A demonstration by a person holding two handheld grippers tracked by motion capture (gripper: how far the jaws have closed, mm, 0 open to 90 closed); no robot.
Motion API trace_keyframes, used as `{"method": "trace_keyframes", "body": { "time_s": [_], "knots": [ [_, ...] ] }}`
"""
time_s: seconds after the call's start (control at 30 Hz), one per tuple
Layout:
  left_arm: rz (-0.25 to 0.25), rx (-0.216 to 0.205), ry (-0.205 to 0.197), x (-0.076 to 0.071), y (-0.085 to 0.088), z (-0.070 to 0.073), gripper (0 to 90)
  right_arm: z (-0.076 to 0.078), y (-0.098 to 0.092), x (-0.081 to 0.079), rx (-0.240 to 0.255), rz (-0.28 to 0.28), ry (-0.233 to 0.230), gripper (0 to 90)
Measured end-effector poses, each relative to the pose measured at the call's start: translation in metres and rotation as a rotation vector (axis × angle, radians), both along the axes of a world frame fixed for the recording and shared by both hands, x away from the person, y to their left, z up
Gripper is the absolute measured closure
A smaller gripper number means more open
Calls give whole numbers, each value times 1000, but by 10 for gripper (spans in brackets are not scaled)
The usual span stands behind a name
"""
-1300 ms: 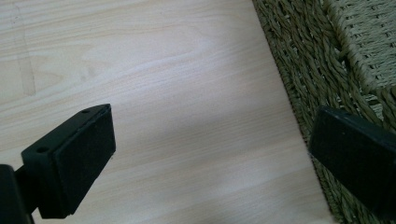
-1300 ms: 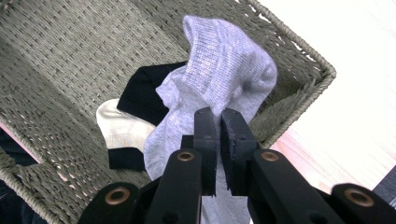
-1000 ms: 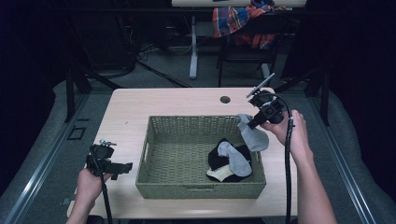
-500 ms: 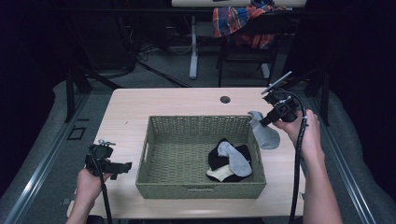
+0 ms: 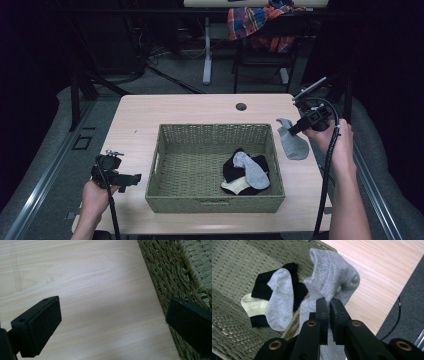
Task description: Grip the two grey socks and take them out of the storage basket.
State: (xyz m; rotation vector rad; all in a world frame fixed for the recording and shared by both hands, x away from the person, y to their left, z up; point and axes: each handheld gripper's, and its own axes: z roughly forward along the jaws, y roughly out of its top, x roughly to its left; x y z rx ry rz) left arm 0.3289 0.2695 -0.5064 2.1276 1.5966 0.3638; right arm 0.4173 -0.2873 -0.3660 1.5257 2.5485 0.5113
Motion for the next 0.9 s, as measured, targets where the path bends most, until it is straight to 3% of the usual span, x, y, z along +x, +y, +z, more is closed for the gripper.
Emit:
{"method": "trace_keyframes", "body": {
  "time_s": [0.43,0.9],
  "knots": [
    [0,2,-1,0,0,1,5,-18,-26,6,6,-73,39,861],
    [-1,3,-4,0,0,0,6,-61,-46,22,13,-134,122,862]
  ]
}}
